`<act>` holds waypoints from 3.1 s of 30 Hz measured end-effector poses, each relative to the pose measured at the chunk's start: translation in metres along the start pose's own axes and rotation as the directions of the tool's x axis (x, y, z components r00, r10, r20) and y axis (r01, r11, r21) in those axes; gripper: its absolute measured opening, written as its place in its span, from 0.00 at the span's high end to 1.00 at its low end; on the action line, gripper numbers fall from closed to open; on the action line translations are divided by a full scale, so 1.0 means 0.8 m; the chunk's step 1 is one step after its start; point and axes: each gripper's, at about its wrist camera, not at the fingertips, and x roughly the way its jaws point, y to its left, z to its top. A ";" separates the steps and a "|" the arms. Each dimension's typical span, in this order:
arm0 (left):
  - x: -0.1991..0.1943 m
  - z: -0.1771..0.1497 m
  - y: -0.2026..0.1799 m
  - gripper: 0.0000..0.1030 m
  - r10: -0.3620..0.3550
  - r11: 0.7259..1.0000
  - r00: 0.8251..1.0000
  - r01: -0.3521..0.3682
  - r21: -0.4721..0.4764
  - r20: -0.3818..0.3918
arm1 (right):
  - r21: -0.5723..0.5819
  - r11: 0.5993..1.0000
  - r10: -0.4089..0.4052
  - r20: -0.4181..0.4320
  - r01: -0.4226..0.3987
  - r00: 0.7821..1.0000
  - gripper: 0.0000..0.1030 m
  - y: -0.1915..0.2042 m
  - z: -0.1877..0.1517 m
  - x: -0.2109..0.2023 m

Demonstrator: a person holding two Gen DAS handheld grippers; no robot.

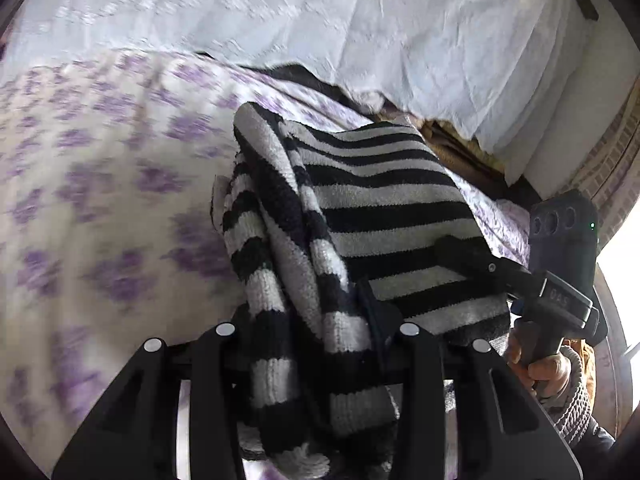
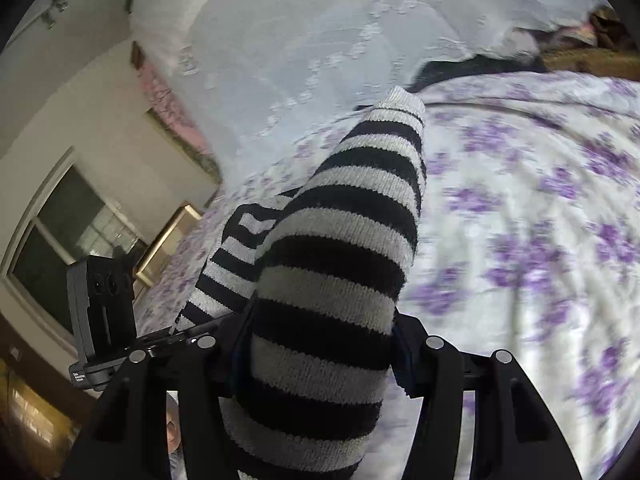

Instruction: Fold small clothes

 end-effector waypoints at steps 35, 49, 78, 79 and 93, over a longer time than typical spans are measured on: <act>-0.376 -0.207 0.326 0.63 0.538 0.768 0.828 -0.404 -0.498 0.159 | -0.247 0.861 0.300 -0.460 -0.445 0.836 0.45 0.425 -0.134 0.337; -0.352 -0.201 0.363 0.15 0.661 0.581 0.750 -0.485 -0.653 0.031 | -0.303 0.898 0.210 -0.339 -0.318 0.917 0.33 0.378 -0.137 0.333; -0.400 -0.237 0.096 0.04 0.926 0.346 0.374 -0.793 -0.501 0.047 | -0.501 0.853 0.093 -0.133 -0.148 0.987 0.03 0.390 -0.193 0.116; -0.400 -0.238 0.095 0.04 0.924 0.350 0.379 -0.791 -0.502 0.047 | -0.503 0.851 0.094 -0.132 -0.149 0.987 0.03 0.390 -0.193 0.114; -0.386 -0.237 0.089 0.04 0.939 0.319 0.342 -0.827 -0.464 0.037 | -0.508 0.849 0.087 -0.129 -0.141 0.988 0.03 0.391 -0.193 0.111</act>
